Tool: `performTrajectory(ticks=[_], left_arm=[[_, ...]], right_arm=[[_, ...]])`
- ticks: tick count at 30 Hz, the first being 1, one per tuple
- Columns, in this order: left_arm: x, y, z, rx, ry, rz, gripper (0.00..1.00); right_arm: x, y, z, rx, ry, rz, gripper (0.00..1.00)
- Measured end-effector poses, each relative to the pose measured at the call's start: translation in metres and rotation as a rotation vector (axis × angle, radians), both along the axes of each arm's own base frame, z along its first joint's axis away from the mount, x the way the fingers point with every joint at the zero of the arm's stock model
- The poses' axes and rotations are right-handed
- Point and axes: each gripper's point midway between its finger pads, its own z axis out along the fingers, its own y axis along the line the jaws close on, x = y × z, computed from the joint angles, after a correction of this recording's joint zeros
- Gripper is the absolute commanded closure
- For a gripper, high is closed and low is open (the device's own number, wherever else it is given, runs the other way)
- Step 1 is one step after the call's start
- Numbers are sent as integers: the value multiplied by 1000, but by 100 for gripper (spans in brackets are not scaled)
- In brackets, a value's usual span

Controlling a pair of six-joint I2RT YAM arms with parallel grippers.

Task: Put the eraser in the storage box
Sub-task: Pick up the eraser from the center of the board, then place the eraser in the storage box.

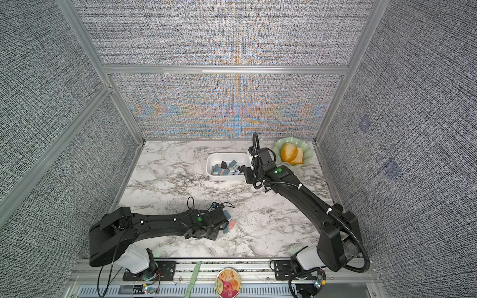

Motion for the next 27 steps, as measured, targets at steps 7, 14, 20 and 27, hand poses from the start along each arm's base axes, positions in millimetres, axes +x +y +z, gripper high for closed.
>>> performTrajectory(ticks=[7,14,20,27], left_arm=[[-2,-11,8,-34,14,-9,76],[3,-21,39,-121,-25,-5,76],[16,-30,77,-168,-93,5,76],[54,-43,119,-193,-191,17,75]], right_arm=[[0,0,0,0,0,-2,47],[1,0,-3,-5,6,-3,47],[2,1,-2,-5,4,-3,47],[5,-5,0,-22,-8,-21,47]])
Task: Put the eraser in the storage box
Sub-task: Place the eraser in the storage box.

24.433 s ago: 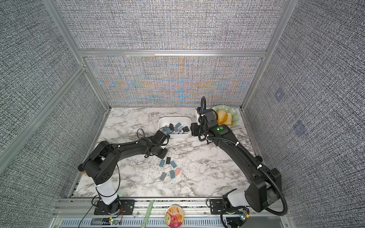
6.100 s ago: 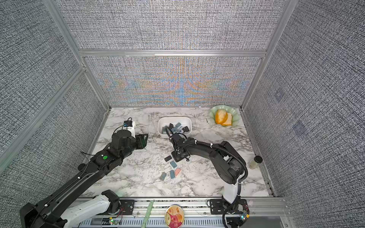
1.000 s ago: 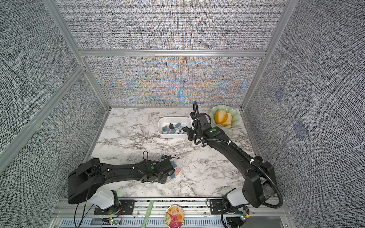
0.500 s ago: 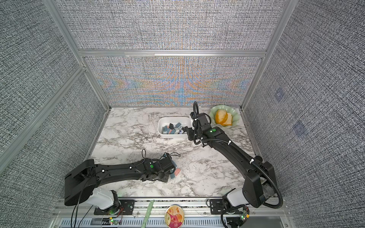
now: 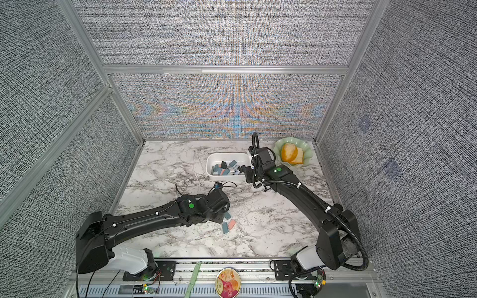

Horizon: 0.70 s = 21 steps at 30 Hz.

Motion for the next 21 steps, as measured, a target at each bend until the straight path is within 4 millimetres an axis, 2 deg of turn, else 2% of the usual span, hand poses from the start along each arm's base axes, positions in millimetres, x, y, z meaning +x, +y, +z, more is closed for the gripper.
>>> performTrajectory(ticks=[5,12,21], left_arm=[[41,1,17,-3,-40,31,75],[111,-7,31,1,-75,53,74],[183,-19,-4,35,-15,38,74]], right_arm=[[-2,-13,8,-10,-22,-32,47],[-6,-33,18,-22,-43,-80,45],[-22,-54,24,-19,-39,-128,44]])
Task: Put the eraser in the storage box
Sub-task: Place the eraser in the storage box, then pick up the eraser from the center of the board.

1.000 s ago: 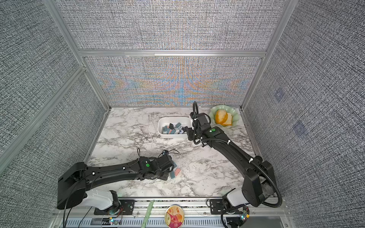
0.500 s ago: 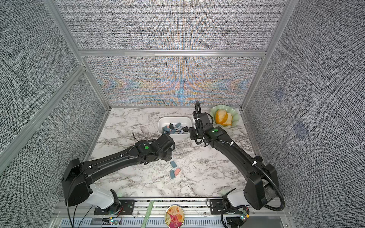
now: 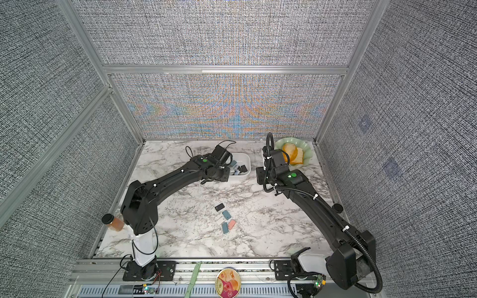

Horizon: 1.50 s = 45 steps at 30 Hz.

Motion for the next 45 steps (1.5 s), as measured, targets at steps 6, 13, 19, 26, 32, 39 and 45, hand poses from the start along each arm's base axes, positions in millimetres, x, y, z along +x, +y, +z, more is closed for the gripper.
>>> performTrajectory(ticks=[6,13,19,26,32,39,45], left_arm=[[34,-8,-18,-12,20,-7,74],[53,-8,-45,1,52,-6,68],[54,-5,-58,13,74,0,51],[59,-5,-44,-10,47,10,44],[61,-4,20,-80,-60,17,44],[45,17,90,-142,-195,44,44],[14,40,117,-215,-254,70,44]], right_arm=[[-9,-7,2,3,-4,-17,44],[-16,-11,-3,7,20,-31,44],[-20,-5,-3,47,34,-11,43],[-26,4,-6,82,65,28,40],[-39,23,-16,93,103,100,39],[-63,64,-49,77,199,229,39],[-84,95,-88,72,303,308,39]])
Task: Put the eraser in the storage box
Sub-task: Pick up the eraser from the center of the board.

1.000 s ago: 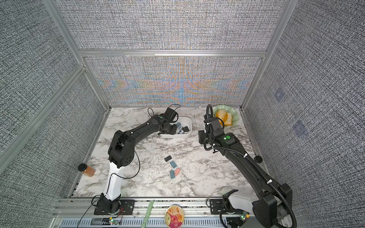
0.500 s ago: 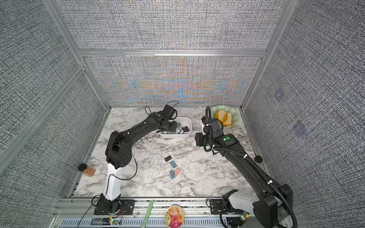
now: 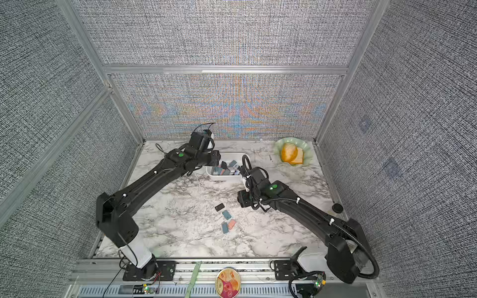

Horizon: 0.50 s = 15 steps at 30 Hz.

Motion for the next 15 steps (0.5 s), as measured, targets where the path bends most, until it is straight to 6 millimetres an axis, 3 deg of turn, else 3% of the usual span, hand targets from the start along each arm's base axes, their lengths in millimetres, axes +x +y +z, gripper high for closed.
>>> performTrajectory(ticks=[5,15], left_arm=[[-25,19,10,-58,-38,16,44],[-81,61,17,-190,-135,53,44]], right_arm=[[-6,23,-23,-15,41,51,38],[0,65,-58,-64,75,151,38]])
